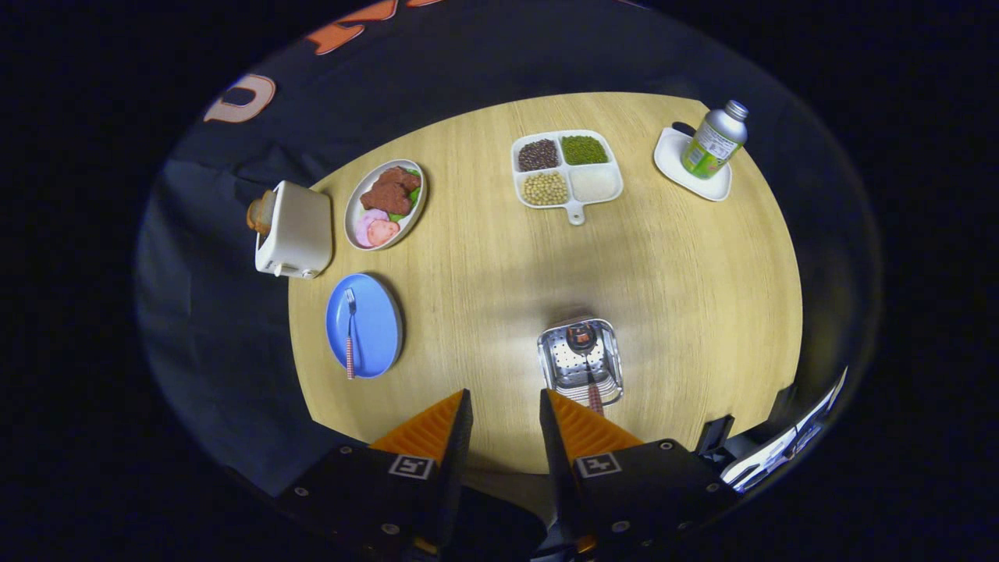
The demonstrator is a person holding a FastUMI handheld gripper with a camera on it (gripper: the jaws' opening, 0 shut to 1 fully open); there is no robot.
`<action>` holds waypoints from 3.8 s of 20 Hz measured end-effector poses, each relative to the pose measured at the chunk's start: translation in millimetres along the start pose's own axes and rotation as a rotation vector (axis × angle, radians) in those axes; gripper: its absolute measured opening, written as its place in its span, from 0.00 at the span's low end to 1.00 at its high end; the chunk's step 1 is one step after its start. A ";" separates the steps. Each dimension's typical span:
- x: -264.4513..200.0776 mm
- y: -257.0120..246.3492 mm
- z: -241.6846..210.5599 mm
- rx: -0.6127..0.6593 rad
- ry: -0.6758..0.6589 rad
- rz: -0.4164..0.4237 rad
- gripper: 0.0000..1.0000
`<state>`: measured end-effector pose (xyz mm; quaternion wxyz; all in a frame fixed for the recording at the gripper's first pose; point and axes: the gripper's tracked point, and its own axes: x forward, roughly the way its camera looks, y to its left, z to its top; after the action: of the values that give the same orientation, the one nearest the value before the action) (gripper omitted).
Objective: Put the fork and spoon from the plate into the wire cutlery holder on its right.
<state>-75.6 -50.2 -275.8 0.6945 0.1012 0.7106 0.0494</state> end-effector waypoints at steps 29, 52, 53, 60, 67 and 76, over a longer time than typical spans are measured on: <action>163.3 263.5 -55.9 -0.152 0.196 0.001 0.80; 235.4 249.3 -77.9 -0.270 0.231 -0.205 0.20; 235.4 251.9 -77.3 -0.279 0.229 -0.196 0.15; 222.9 244.0 -60.4 -0.332 0.162 -0.138 0.09; 152.4 194.2 -51.5 -0.279 0.114 -0.081 0.08; 60.6 66.9 -57.2 -0.156 0.056 -0.164 0.08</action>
<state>-128.6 31.9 -319.1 0.6818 -0.0131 0.7296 0.0507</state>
